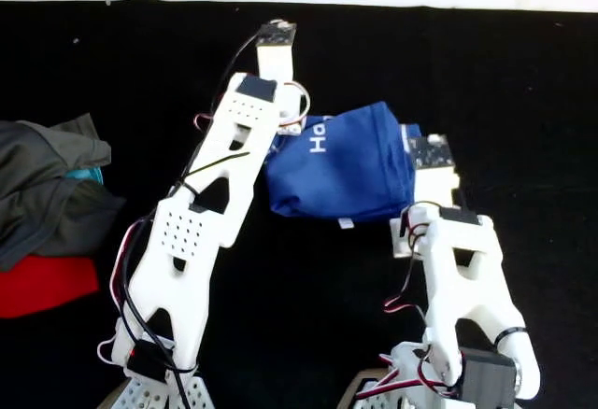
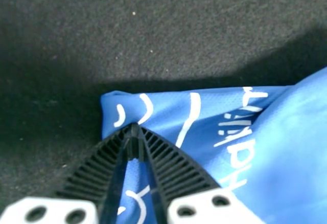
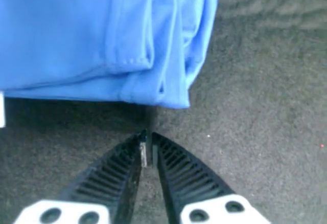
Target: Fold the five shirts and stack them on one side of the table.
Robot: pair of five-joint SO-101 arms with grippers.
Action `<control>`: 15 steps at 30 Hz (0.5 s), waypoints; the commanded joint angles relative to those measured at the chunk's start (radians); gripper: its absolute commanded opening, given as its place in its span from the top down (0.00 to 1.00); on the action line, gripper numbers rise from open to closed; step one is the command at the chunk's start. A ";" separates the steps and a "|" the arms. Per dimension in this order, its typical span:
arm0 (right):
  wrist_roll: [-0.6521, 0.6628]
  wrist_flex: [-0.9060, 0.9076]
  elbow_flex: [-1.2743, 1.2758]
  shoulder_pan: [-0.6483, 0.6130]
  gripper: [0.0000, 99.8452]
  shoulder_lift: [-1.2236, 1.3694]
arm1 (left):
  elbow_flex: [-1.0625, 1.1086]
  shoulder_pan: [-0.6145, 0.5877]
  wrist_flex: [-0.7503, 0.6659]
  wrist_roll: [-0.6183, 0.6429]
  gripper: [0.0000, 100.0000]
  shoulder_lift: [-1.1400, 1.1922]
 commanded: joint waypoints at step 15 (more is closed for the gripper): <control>-0.080 0.142 -0.443 -0.186 0.99 0.058 | -0.035 0.005 0.020 0.005 0.99 -0.048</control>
